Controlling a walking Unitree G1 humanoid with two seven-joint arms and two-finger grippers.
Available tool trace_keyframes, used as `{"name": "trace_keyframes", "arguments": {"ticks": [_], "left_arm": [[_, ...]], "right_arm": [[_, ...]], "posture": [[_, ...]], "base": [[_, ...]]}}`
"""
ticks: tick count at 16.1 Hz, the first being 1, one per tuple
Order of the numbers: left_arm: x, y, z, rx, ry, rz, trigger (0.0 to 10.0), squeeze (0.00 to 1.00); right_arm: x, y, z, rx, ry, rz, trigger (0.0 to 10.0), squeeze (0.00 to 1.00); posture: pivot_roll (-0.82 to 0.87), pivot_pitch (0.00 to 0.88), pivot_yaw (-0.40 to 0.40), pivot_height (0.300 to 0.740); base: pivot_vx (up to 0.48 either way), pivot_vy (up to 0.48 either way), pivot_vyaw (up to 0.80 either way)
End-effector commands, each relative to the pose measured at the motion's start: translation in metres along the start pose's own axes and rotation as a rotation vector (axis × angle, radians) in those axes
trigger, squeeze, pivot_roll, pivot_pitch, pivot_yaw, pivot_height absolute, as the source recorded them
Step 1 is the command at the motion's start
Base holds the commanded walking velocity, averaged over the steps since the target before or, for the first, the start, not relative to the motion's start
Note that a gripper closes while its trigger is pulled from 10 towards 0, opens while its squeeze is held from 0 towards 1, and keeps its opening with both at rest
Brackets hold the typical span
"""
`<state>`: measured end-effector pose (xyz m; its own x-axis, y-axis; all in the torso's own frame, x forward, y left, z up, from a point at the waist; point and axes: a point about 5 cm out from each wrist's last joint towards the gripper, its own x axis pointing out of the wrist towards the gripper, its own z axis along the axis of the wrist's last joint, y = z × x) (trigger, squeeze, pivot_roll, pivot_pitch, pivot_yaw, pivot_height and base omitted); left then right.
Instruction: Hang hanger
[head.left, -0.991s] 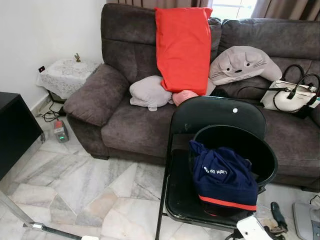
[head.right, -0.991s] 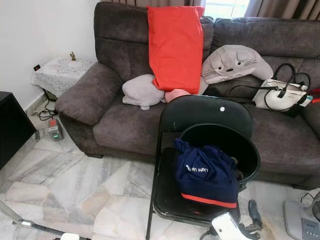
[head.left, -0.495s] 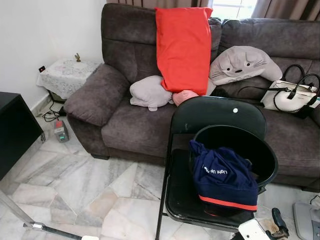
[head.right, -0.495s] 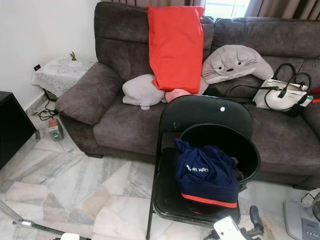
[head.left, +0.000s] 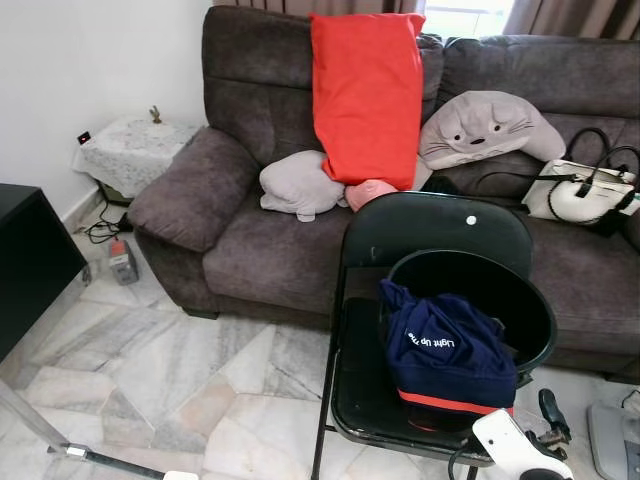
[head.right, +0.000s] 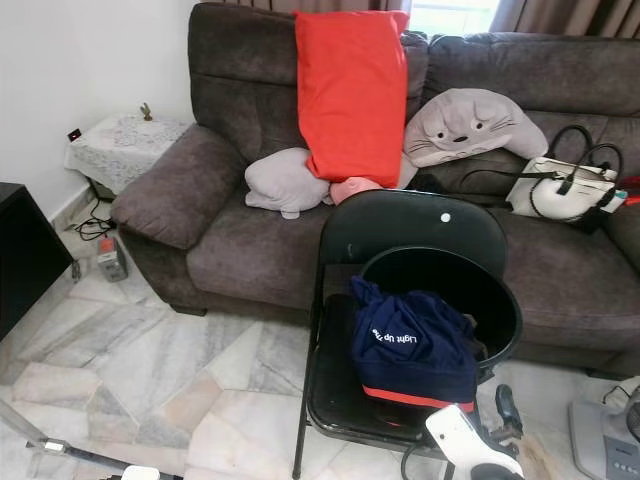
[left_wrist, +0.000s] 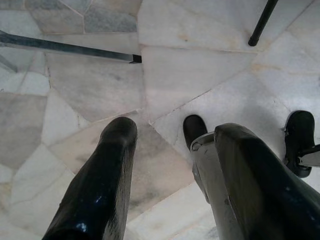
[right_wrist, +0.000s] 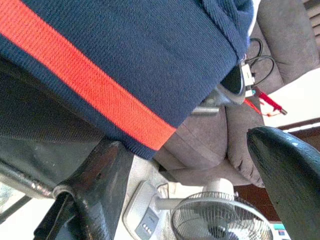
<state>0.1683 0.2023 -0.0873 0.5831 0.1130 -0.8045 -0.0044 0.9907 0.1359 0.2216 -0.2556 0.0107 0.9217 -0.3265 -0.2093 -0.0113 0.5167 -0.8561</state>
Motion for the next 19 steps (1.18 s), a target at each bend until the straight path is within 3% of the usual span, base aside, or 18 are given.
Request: {"name": "trace_keyframes", "arguments": {"ticks": [1,11,19], "left_arm": [[-0.001,0.000,-0.006,0.013,0.024,0.005,10.0,0.00],[-0.001,-0.002,-0.006,0.014,0.027,-0.003,10.0,0.00],[-0.001,-0.001,-0.004,0.020,0.015,0.004,10.0,0.00]], "right_arm": [[0.003,-0.005,0.004,-0.006,-0.031,-0.025,10.0,0.00],[-0.024,-0.010,0.007,0.039,-0.096,-0.047,10.0,0.00],[-0.004,-0.033,0.038,0.119,-0.220,-0.133,10.0,0.00]], "posture": [[-0.09,0.053,0.008,0.740],[-0.10,0.052,0.004,0.740],[-0.09,0.049,0.008,0.740]], "base": [[0.000,0.000,0.00],[0.000,0.000,0.00],[0.000,0.000,0.00]]}}
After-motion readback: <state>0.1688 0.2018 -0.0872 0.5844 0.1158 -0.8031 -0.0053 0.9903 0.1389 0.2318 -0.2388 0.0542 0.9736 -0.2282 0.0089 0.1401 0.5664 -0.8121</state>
